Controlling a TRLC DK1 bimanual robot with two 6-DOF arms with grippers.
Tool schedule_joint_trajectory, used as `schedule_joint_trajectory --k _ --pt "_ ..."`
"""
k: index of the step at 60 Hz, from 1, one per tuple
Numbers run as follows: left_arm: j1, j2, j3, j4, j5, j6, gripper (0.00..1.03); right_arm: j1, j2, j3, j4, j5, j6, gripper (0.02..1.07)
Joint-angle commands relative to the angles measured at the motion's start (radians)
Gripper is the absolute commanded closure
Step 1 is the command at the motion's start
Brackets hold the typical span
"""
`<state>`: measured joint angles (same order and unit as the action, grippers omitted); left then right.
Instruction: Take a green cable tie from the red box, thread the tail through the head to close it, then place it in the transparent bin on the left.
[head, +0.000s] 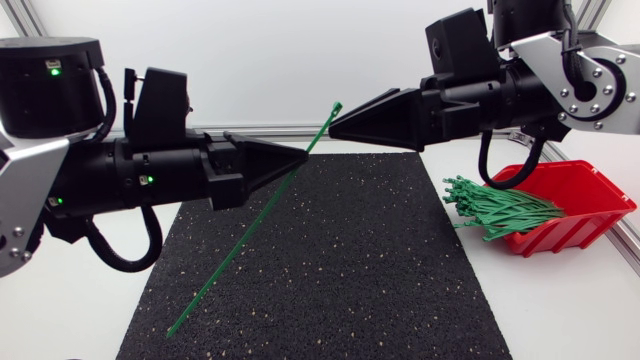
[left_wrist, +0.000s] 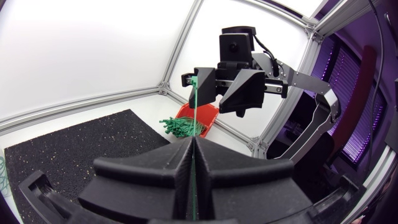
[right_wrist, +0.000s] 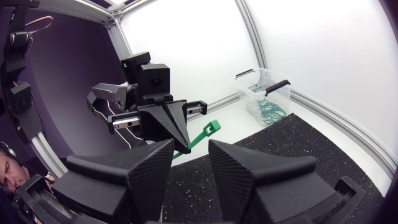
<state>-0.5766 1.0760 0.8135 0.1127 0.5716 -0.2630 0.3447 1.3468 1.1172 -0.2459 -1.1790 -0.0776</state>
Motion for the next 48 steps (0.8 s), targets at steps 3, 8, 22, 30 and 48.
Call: schedule_joint_trajectory --k 3,8,22,30,48 --pt "-0.023 -0.005 0.024 0.016 0.010 -0.024 1.00 -0.006 -0.017 -0.030 0.037 -0.008 0.039 0.67" --pt "-0.026 -0.013 0.024 0.019 0.010 -0.035 1.00 -0.006 -0.015 -0.036 0.071 -0.007 0.071 0.67" --pt "-0.032 -0.018 0.019 0.027 -0.006 -0.036 1.00 -0.007 -0.028 -0.076 0.195 -0.008 0.162 0.78" --pt "-0.029 -0.019 0.018 0.030 -0.016 -0.036 1.00 -0.004 -0.035 -0.086 0.197 -0.007 0.160 0.81" --pt "-0.035 -0.013 0.013 0.035 -0.027 -0.036 1.00 0.005 -0.054 -0.103 0.218 -0.007 0.160 0.98"
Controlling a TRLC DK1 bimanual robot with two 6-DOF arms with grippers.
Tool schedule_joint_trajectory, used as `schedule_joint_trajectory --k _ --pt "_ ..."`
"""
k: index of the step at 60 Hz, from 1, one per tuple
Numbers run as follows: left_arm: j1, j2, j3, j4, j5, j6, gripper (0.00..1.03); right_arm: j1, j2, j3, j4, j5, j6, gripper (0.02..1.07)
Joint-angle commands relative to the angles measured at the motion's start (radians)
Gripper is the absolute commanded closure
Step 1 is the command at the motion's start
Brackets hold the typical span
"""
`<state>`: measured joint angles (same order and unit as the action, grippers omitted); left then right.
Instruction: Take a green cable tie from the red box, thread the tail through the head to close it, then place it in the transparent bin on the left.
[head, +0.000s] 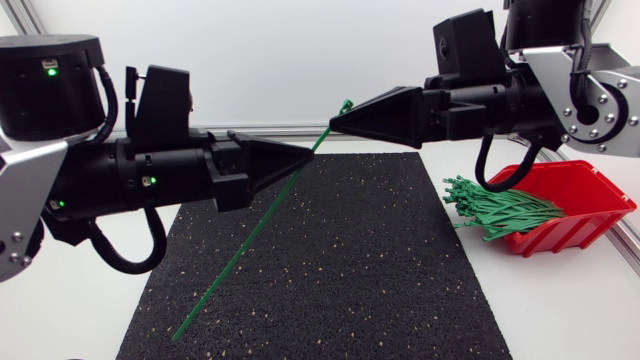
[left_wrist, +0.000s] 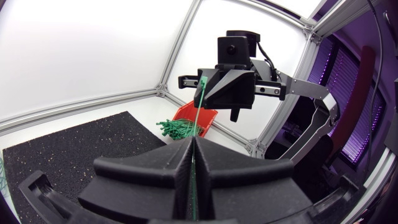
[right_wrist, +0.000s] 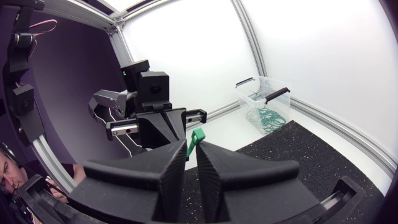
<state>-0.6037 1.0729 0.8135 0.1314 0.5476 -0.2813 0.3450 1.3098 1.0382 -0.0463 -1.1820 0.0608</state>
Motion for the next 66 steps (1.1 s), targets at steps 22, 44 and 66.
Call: schedule_joint_trajectory --k 22,44,66 --pt "-0.022 -0.004 0.019 0.017 -0.008 -0.019 1.00 0.038 -0.012 -0.036 0.033 0.004 0.017 0.99" --pt "-0.022 -0.004 0.023 0.017 -0.014 -0.019 1.00 0.066 0.009 -0.056 0.043 0.030 0.014 0.88" --pt "-0.024 -0.002 0.021 0.017 -0.014 -0.021 1.00 0.074 0.012 -0.061 0.049 0.039 0.013 0.95"
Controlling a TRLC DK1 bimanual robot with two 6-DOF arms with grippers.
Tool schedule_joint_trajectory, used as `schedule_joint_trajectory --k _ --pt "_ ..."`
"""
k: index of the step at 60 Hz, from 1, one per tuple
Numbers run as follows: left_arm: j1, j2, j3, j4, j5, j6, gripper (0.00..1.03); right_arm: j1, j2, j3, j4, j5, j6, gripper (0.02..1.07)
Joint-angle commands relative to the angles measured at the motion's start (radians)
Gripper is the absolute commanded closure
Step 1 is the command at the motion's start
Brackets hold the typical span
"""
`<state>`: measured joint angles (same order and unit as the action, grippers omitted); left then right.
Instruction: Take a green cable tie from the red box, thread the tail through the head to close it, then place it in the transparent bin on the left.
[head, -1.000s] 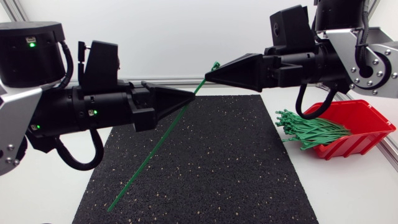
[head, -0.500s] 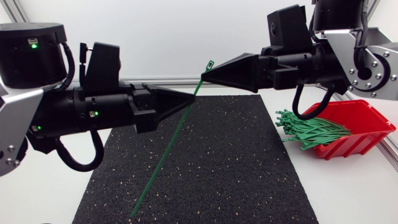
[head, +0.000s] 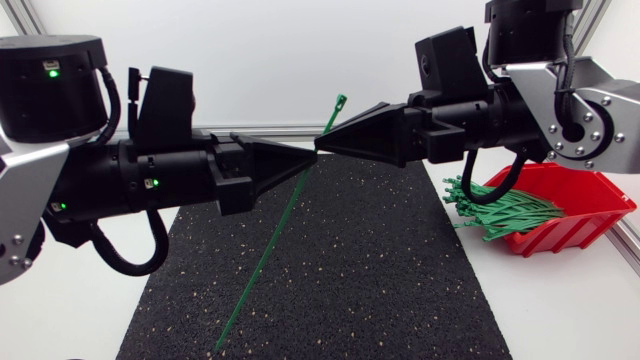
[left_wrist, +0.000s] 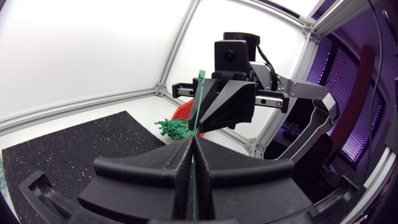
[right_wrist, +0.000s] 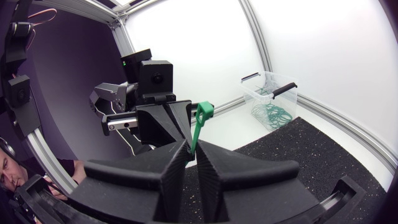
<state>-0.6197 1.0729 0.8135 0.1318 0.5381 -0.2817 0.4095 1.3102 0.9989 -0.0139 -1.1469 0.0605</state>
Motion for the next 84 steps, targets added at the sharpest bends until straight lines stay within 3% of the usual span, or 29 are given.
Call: schedule_joint_trajectory --k 1,17,22,28,43,49,65,84 --pt "-0.008 -0.002 0.021 0.017 -0.004 -0.020 1.00 0.011 0.012 -0.022 0.017 0.004 0.012 0.99" --pt "-0.008 -0.002 0.016 0.015 -0.004 -0.022 0.99 0.011 0.006 -0.025 0.017 0.030 -0.001 1.01" --pt "-0.002 -0.010 0.015 0.011 -0.006 -0.017 0.89 0.008 0.006 -0.020 0.012 0.055 -0.001 1.01" --pt "0.037 -0.027 0.015 0.000 -0.004 0.012 0.65 0.006 0.004 -0.017 -0.008 0.070 -0.008 1.01" --pt "0.175 -0.018 0.061 -0.080 0.106 0.111 0.46 0.025 0.006 0.032 -0.265 0.118 -0.205 1.01" --pt "0.190 0.022 0.090 -0.112 0.138 0.167 0.46 0.043 0.017 0.060 -0.370 0.134 -0.284 1.01" --pt "0.241 0.171 0.185 -0.233 0.381 0.315 0.46 0.078 0.049 0.095 -0.494 0.170 -0.387 1.01" --pt "0.209 0.190 0.159 -0.278 0.395 0.489 0.46 0.083 0.072 0.116 -0.549 0.196 -0.458 1.01"
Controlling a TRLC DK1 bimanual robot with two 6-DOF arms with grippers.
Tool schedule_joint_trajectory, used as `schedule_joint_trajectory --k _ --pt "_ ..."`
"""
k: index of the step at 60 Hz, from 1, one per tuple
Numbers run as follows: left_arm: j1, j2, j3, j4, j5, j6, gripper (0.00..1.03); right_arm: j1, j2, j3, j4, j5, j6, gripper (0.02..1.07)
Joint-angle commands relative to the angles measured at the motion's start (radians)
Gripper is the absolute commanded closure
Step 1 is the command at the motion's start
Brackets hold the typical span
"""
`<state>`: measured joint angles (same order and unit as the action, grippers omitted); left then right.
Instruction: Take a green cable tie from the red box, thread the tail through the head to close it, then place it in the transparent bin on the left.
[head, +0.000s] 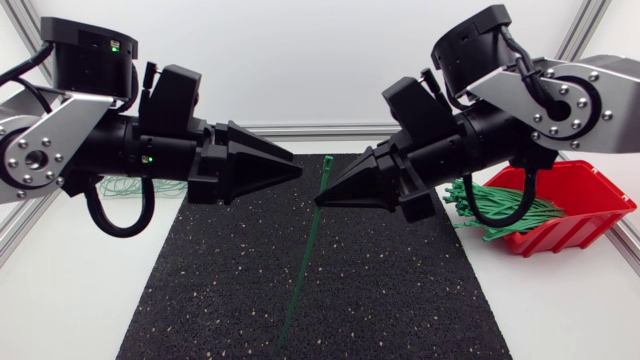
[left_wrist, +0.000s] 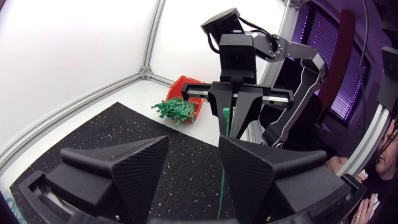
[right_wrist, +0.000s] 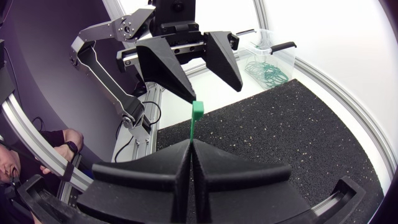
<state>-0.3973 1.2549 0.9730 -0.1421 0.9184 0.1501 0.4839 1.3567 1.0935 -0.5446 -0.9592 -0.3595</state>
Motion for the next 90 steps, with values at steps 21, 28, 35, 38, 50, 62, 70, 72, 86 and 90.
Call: schedule_joint_trajectory --k 21,28,35,38,50,62,70,72,86,90 --pt "-0.040 0.020 -0.016 0.024 0.016 0.078 0.46 0.032 0.050 0.051 -0.049 0.010 -0.075 1.01" --pt "-0.037 0.020 -0.010 0.019 0.040 0.066 0.46 0.032 0.067 0.092 -0.086 0.004 -0.082 1.01" --pt "-0.029 0.020 -0.010 0.018 0.062 0.046 0.46 0.032 0.094 0.140 -0.120 -0.004 -0.082 1.01" --pt "-0.023 0.020 -0.010 0.016 0.080 0.034 0.46 0.032 0.111 0.160 -0.141 -0.013 -0.082 1.01" --pt "-0.009 0.012 -0.003 0.018 0.117 -0.012 0.46 0.018 0.168 0.203 -0.202 -0.076 -0.082 1.01" --pt "-0.008 0.017 0.003 0.019 0.132 -0.040 0.47 0.005 0.174 0.200 -0.206 -0.118 -0.082 1.01" --pt "-0.008 0.031 0.007 0.022 0.132 -0.047 0.51 0.005 0.177 0.200 -0.207 -0.125 -0.082 1.01" --pt "-0.006 0.034 0.010 0.024 0.132 -0.053 0.54 0.009 0.180 0.201 -0.207 -0.125 -0.081 1.01" --pt "-0.003 0.047 0.015 0.047 0.132 -0.067 0.66 0.015 0.186 0.200 -0.206 -0.125 -0.081 1.01" --pt "-0.002 0.047 0.015 0.059 0.131 -0.076 0.66 0.016 0.185 0.195 -0.204 -0.125 -0.082 1.01"
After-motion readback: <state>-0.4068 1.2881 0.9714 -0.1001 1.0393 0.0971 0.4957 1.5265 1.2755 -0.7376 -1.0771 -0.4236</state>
